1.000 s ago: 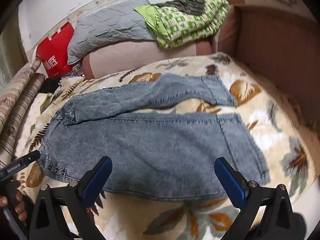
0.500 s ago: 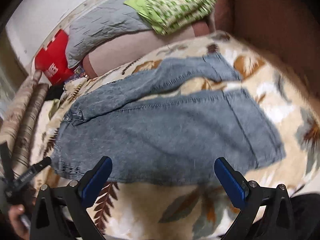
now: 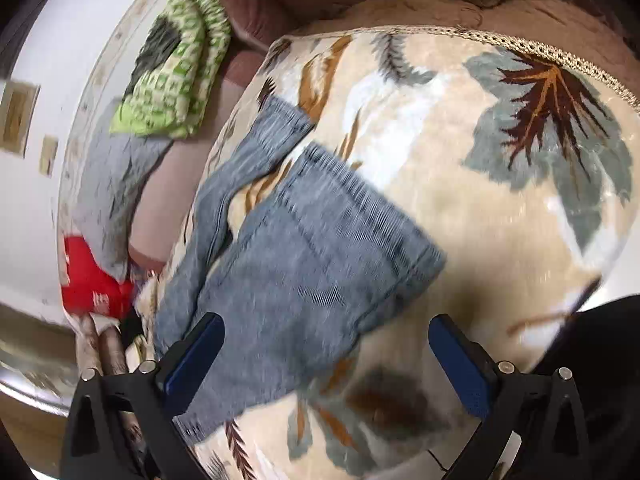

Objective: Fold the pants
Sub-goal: 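Move both grippers down toward the jeans on the blanket, then grasp the jeans waistband by the button with the left gripper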

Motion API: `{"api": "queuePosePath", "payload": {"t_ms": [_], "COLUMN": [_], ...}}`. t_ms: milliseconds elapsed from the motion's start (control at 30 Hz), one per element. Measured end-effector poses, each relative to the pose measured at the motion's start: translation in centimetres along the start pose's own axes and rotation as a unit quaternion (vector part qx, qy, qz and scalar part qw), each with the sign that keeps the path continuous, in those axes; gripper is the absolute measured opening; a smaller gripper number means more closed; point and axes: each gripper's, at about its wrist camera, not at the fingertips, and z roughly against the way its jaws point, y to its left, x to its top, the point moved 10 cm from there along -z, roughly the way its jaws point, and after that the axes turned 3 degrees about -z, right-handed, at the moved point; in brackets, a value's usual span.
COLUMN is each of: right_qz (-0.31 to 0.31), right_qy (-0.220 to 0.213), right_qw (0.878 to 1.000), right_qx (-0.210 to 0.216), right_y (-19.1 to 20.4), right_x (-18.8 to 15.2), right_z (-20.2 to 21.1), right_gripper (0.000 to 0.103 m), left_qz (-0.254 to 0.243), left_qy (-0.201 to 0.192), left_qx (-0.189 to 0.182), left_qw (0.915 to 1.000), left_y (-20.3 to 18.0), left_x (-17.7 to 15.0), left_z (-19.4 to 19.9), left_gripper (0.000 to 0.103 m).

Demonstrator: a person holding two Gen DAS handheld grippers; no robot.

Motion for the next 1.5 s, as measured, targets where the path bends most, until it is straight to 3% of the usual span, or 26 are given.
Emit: {"api": "queuePosePath", "payload": {"t_ms": [67,100,133,200,267,433,500,733,833,900,933,1033,1067,1167,1233,1267,1300,1400,1500], "right_qz": [-0.026,-0.03,-0.031,-0.035,-0.025,-0.009,0.006,0.098,0.13,0.135,0.124,0.105,0.105,0.102,0.107,0.115,0.13,0.154,0.124], "right_qy": [0.003,0.001,-0.003,-0.004,-0.004,0.006,0.01,-0.022,-0.047,-0.062,-0.055,-0.006,-0.001,-0.04,-0.069,-0.073,-0.07,-0.018,0.038], "right_qw": [1.0,1.0,0.999,0.999,1.0,1.0,1.0,0.995,0.99,0.987,0.988,0.981,0.98,0.982,0.984,0.985,0.986,0.988,0.991], "right_qx": [0.004,0.008,0.009,0.003,-0.006,-0.022,-0.024,-0.028,-0.033,-0.053,-0.073,-0.16,-0.169,-0.156,-0.123,-0.103,-0.074,-0.007,-0.027], "right_y": [-0.6,-0.7,-0.7,-0.7,-0.6,-1.0,-0.6,3.6,4.9,3.8,2.1,-2.8,-3.7,-3.7,-1.5,-0.3,1.5,4.6,2.1], "right_x": [0.8,1.1,1.6,2.2,2.7,2.8,2.8,4.4,5.0,5.5,5.7,5.5,5.4,6.0,6.8,6.8,6.6,4.9,3.6], "right_z": [-0.5,-0.6,-0.7,-0.9,-1.0,-1.7,-1.9,1.3,3.3,4.0,3.5,1.2,1.2,3.6,5.5,6.0,6.2,4.3,0.8], "right_gripper": [0.099,0.098,0.094,0.082,0.049,0.038,0.026,0.019,0.019,0.02,0.024,0.07,0.07,0.07,0.071,0.074,0.076,0.079,0.079], "left_qz": [0.001,0.003,0.01,0.021,0.029,0.022,0.019,0.0,0.002,-0.001,-0.007,-0.017,0.0,-0.001,-0.022,-0.036,-0.05,-0.098,-0.113], "left_qy": [-0.014,-0.013,-0.007,-0.003,0.0,0.005,0.004,-0.103,-0.126,-0.12,-0.101,-0.041,-0.038,-0.074,-0.113,-0.132,-0.142,-0.135,-0.089], "left_qx": [0.007,0.0,-0.01,-0.008,-0.009,-0.006,-0.004,-0.001,-0.013,-0.007,0.0,0.035,0.035,0.057,0.051,0.044,0.034,0.008,-0.022], "left_qw": [0.9999,0.9999,0.9999,0.9997,0.9995,0.9997,0.9998,0.9946,0.9919,0.9927,0.9949,0.9984,0.9987,0.9957,0.9921,0.9895,0.988,0.9859,0.9893], "left_y": [0.0,-0.2,-0.3,-0.2,0.0,-0.2,-0.4,-1.4,-1.3,-1.2,-0.8,0.6,1.5,1.9,0.6,-0.6,-1.8,-5.4,-7.1], "left_x": [0.7,0.8,1.1,1.5,1.8,2.2,2.6,3.7,1.6,0.2,-1.2,-3.3,-3.4,-1.8,-0.5,0.2,0.7,1.1,0.3], "left_z": [0.1,0.0,-0.4,-0.8,-1.0,-1.3,-1.1,6.5,9.8,9.9,9.0,5.8,5.7,7.8,9.8,10.7,11.2,10.7,6.9], "left_gripper": [0.07,0.053,0.042,0.036,0.031,0.009,0.006,0.005,0.005,0.005,0.005,0.008,0.008,0.024,0.049,0.054,0.06,0.061,0.067]}}
